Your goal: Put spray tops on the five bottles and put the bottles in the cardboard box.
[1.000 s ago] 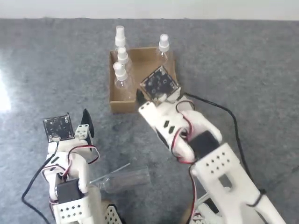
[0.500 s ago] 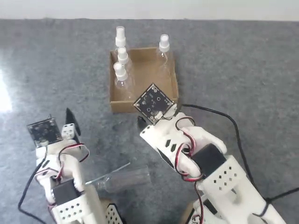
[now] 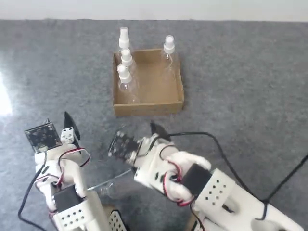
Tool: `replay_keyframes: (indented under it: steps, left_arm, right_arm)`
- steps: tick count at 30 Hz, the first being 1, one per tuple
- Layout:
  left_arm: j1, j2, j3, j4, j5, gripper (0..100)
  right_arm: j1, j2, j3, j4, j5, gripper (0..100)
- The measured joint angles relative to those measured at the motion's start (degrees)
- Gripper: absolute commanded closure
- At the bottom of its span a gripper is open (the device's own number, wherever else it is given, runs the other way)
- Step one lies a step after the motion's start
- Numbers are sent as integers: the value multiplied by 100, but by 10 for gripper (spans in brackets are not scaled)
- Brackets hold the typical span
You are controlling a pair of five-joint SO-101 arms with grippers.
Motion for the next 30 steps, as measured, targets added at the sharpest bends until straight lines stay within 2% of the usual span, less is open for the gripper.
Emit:
replay_keyframes:
  steps: [5, 12, 21, 30]
  left_arm:
    - [0, 0, 0, 0, 0, 830]
    - [0, 0, 0, 0, 0, 830]
    - [0, 0, 53, 0, 0, 830]
    - [0, 0, 70, 0, 0, 830]
  right_arm:
    - [-607, 0, 0, 431, 79, 616]
    - [-1134, 0, 0, 923, 598, 618]
    - [-1442, 0, 387, 932, 651, 619]
    - [-1442, 9, 659, 703, 853, 619]
